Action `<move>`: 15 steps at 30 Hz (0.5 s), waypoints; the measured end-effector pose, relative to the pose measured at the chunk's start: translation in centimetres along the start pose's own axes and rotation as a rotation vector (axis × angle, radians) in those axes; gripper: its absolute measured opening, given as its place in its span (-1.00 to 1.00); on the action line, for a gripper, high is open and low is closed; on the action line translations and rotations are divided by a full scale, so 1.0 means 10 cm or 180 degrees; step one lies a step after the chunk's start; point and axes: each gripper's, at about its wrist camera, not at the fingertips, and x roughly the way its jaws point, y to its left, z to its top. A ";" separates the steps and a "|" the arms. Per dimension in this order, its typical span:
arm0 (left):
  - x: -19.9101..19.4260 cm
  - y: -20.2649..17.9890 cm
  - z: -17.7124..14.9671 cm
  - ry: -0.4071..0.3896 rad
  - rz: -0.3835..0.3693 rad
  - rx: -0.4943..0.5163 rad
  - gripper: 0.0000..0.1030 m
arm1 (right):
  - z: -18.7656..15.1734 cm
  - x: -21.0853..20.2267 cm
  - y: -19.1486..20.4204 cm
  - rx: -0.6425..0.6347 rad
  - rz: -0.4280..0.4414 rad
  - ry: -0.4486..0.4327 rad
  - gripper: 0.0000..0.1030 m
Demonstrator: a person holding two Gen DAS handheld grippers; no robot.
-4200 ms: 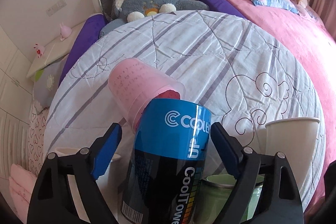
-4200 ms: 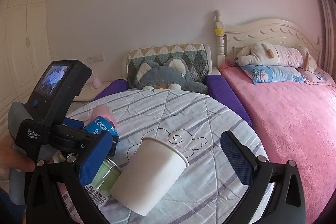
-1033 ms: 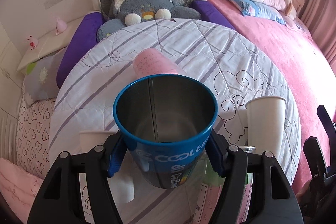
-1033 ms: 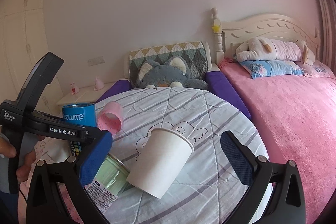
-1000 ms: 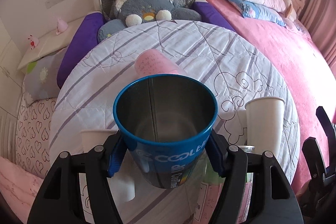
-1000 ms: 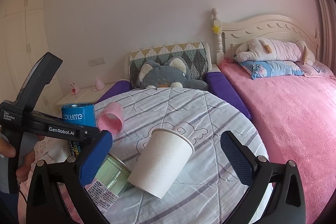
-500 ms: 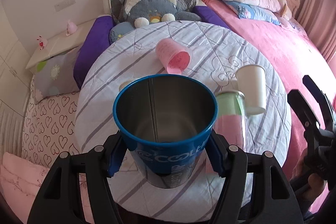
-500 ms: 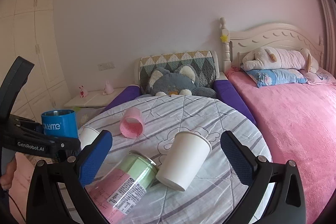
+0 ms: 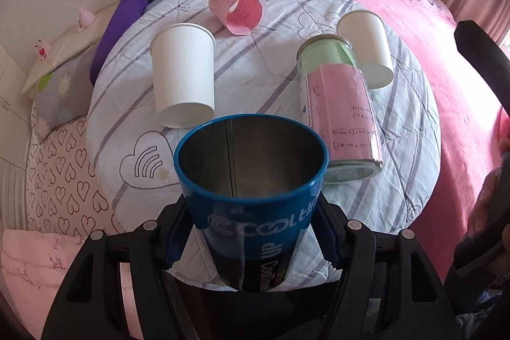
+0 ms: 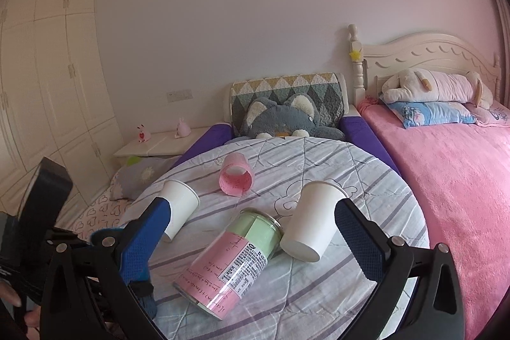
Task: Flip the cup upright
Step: 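Stand the blue can on the bed and open the left tool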
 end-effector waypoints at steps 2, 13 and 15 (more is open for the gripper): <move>0.05 -0.02 0.06 -0.0009 -0.0031 -0.0034 0.32 | 0.00 -0.01 -0.02 0.0014 -0.0035 -0.0003 1.00; 0.51 -0.18 0.41 0.0116 -0.0169 -0.0262 0.32 | 0.01 0.11 -0.26 0.0065 -0.0174 0.0031 1.00; 0.55 -0.23 0.45 0.0113 -0.0155 -0.0258 0.32 | 0.02 0.15 -0.32 0.0088 -0.0202 0.0048 1.00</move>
